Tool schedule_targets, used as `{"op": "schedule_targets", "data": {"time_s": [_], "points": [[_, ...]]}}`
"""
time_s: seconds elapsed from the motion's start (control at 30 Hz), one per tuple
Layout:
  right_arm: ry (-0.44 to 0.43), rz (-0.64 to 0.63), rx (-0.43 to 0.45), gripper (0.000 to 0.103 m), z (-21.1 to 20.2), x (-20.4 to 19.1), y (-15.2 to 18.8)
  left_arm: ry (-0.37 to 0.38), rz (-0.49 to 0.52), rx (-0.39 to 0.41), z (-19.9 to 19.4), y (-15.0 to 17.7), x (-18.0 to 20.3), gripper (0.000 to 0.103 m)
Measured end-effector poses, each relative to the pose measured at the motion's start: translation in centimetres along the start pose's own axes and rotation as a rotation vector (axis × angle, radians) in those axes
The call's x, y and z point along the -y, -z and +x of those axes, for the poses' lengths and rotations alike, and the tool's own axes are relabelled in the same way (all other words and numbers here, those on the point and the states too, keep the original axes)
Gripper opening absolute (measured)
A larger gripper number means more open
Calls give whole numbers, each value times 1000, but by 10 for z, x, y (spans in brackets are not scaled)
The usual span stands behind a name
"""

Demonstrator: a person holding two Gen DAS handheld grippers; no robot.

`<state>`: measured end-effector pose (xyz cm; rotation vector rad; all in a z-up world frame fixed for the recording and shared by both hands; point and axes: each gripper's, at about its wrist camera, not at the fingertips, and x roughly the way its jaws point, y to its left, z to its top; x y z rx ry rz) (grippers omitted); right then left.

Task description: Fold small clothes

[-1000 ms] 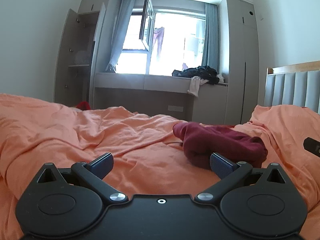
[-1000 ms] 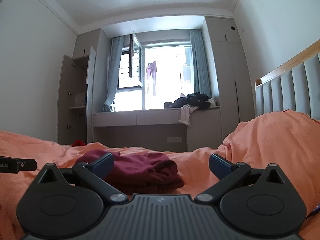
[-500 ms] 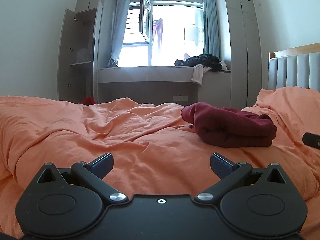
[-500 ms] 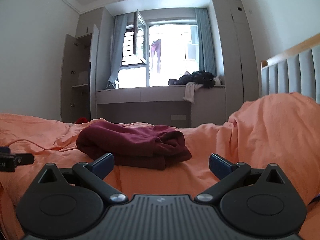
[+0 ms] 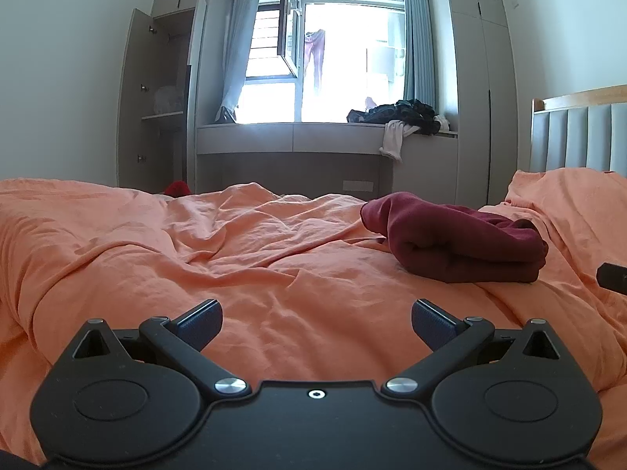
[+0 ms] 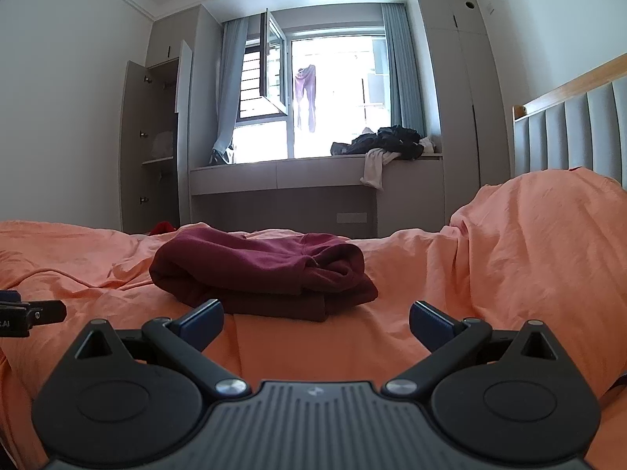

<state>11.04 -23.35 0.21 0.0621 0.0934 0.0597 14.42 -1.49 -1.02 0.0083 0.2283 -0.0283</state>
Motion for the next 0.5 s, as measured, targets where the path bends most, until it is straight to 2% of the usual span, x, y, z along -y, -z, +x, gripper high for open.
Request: {"op": "schedule_targets", "data": {"time_s": [0.5], "points": [[-5,46,-19,103,2,5,0,14,-28,-18,6,0,-4,103]]}}
